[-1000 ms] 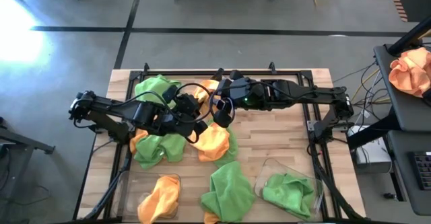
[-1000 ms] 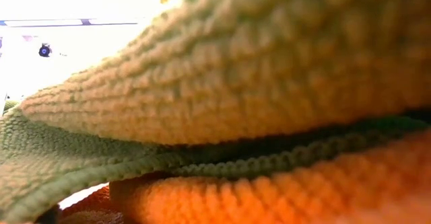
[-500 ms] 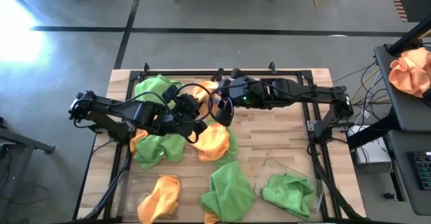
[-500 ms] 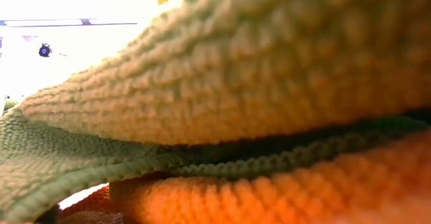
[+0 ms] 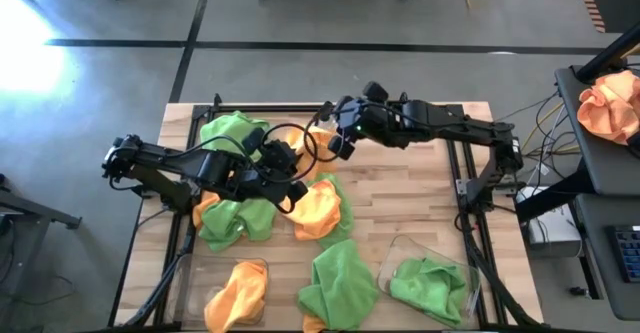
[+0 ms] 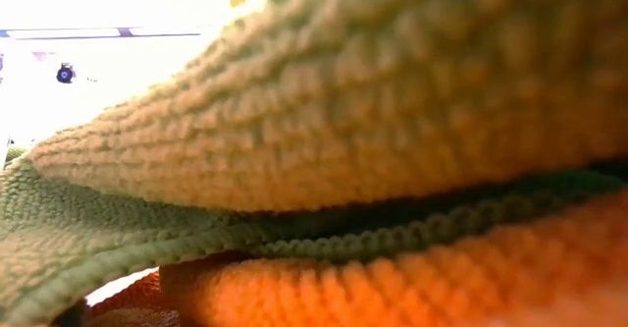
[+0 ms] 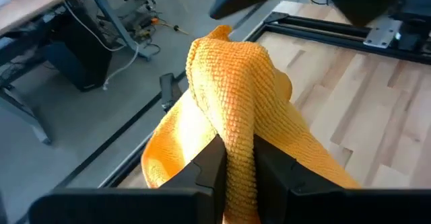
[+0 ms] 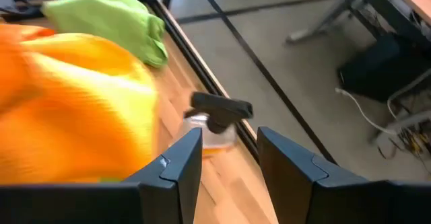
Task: Sort microfiber towel by color & place in baskets
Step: Put the orange microfiber cloth into the left transparent bin
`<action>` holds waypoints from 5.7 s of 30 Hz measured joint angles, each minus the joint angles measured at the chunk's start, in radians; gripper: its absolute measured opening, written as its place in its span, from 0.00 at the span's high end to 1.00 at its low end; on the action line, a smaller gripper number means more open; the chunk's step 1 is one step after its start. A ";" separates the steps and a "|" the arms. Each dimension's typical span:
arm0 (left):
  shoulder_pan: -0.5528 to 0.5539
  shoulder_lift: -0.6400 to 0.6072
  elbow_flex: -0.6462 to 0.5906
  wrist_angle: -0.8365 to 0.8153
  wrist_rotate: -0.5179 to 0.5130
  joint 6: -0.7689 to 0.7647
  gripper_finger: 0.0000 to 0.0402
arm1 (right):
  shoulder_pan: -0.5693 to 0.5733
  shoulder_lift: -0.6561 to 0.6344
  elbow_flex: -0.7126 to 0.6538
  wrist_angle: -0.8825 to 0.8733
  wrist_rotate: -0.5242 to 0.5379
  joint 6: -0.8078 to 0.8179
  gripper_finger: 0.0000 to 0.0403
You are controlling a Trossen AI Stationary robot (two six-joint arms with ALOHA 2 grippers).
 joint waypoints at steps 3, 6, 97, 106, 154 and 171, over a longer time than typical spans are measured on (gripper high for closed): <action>-0.012 0.000 0.000 0.000 0.028 -0.033 0.90 | -0.028 0.000 0.000 -0.024 0.000 0.006 0.66; -0.031 0.000 0.000 -0.004 0.072 -0.077 0.90 | -0.056 0.000 0.000 -0.037 0.000 0.005 0.66; -0.832 0.280 0.136 -0.669 0.425 -1.682 0.60 | -0.161 -0.001 -0.309 -0.152 -0.118 0.112 0.66; -0.635 0.220 0.135 -0.670 0.273 -1.261 0.60 | -0.161 -0.002 -0.309 -0.162 -0.296 0.097 0.69; 0.039 -0.097 -0.573 0.476 0.652 -0.040 0.60 | -0.025 -0.177 -0.310 -0.236 -0.192 0.289 0.71; 0.095 0.093 -0.575 0.553 0.886 0.075 0.60 | 0.042 -0.177 -0.332 -0.248 -0.239 0.325 0.70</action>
